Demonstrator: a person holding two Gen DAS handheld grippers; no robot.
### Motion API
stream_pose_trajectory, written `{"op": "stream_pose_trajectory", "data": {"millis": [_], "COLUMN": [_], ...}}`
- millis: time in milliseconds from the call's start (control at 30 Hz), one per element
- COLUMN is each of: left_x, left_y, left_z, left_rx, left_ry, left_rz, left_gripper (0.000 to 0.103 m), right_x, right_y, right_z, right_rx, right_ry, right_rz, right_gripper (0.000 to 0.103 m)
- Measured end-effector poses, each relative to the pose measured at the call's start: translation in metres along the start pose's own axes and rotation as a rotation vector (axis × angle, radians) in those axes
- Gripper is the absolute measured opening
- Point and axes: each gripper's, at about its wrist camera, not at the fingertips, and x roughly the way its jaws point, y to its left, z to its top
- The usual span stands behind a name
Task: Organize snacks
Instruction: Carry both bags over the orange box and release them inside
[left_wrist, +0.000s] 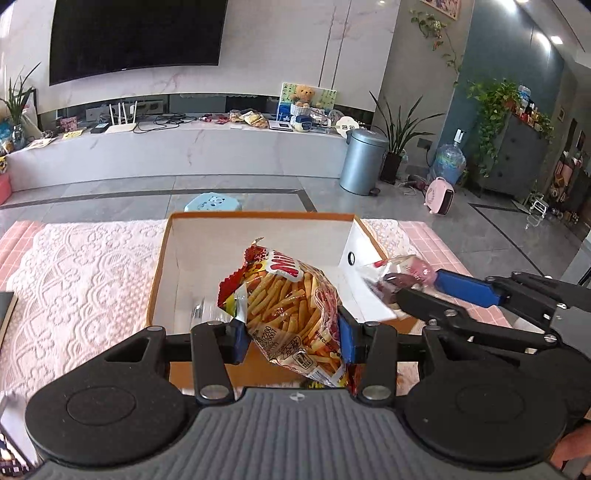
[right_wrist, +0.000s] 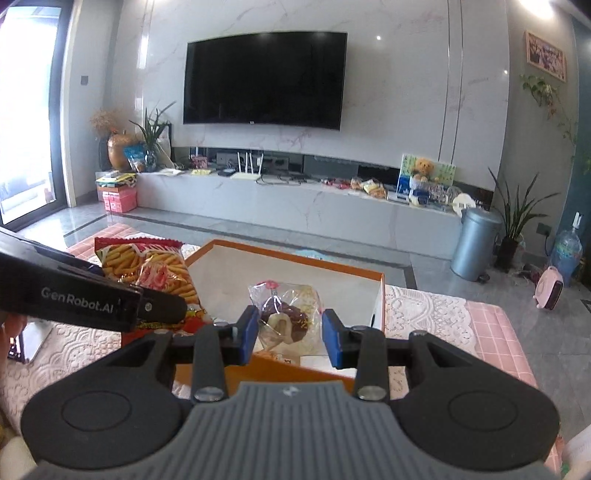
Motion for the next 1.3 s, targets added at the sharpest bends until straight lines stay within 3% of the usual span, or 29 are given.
{"op": "stream_pose_trajectory", "data": {"millis": [367,833,1033,1300], "left_x": [0.066,0.142,0.16,0.171], "left_y": [0.017,0.036,0.038,0.037], "left_z": [0.031,0.027,0.022,0.019], "left_rx": [-0.054,-0.038,-0.027,-0.02], "left_ry": [0.098,0.282,0.366,0.419], "left_rz": [0.04,0.064,0.085,0.094], "left_gripper": [0.052,0.052,0.052,0.056], "right_x": [0.082,0.186,0.208,0.22], "right_y": [-0.012,-0.032,-0.032,-0.036], "right_z": [0.025,0.019,0.014,0.008], "right_rx": [-0.01,0.037,0.036,0.075], "right_ry": [0.189,0.466,0.55,0.619], "right_rz": [0.026,0.06,0.09,0.105], "right_gripper": [0.035,0.036,0.036,0.04]}}
